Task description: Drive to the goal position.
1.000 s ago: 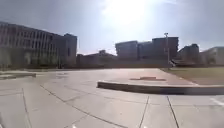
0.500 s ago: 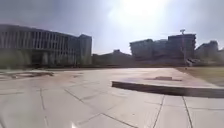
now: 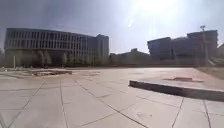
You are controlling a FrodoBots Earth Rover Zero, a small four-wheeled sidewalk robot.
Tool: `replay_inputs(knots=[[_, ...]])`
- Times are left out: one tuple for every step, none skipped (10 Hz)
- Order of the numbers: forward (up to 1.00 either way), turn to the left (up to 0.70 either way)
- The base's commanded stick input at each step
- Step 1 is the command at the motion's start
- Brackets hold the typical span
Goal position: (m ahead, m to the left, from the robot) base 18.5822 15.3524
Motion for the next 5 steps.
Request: replay_inputs(knots=[[0.00,0.00],[0.00,0.00],[0.00,0.00],[0.19,0.01],[0.38,0.01]])
